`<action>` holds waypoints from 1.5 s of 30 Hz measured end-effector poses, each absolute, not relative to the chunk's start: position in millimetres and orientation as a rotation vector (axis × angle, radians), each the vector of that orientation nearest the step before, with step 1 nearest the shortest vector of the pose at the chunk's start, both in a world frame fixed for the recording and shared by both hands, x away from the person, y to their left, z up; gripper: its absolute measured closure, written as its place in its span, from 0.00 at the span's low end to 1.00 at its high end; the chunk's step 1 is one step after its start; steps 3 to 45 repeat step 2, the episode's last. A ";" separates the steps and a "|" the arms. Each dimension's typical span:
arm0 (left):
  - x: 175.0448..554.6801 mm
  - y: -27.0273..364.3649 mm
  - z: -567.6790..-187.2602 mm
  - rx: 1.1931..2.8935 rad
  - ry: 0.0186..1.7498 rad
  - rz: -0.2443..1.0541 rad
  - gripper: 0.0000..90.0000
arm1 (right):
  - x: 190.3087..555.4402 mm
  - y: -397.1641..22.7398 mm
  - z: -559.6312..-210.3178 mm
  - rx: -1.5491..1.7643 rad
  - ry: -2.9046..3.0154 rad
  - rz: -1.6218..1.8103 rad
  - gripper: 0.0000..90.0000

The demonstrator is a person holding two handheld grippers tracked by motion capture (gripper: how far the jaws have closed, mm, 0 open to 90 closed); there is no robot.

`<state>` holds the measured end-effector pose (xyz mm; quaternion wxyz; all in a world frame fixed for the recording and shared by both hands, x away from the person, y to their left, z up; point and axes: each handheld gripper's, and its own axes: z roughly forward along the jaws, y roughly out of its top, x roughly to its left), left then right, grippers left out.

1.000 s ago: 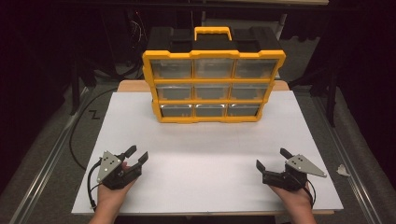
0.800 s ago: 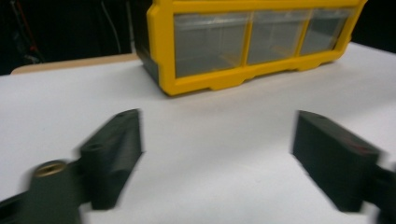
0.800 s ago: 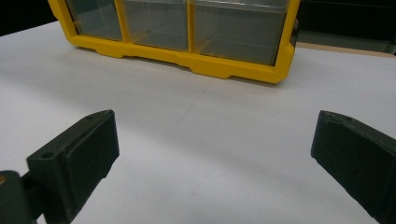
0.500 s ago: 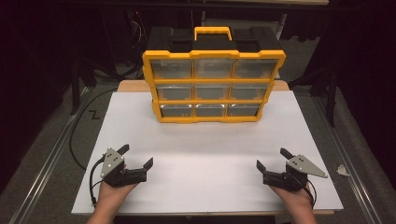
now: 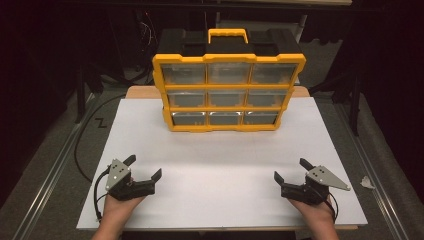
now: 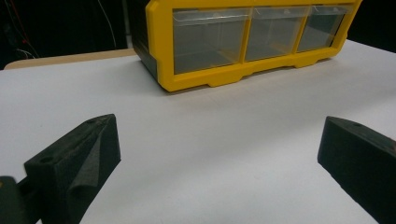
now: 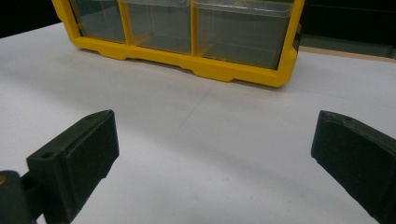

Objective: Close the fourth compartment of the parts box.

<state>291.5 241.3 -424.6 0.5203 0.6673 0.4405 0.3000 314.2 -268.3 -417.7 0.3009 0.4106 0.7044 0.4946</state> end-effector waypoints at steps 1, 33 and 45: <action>291.4 241.2 -424.8 1.602 1.056 0.718 0.00 | 314.3 -268.0 -417.8 1.089 1.870 1.313 0.02; 291.6 241.1 -424.9 1.605 1.055 0.719 0.00 | 314.4 -267.8 -417.8 1.088 1.870 1.313 0.02; 291.6 241.1 -424.9 1.605 1.055 0.719 0.00 | 314.4 -267.8 -417.8 1.088 1.870 1.313 0.02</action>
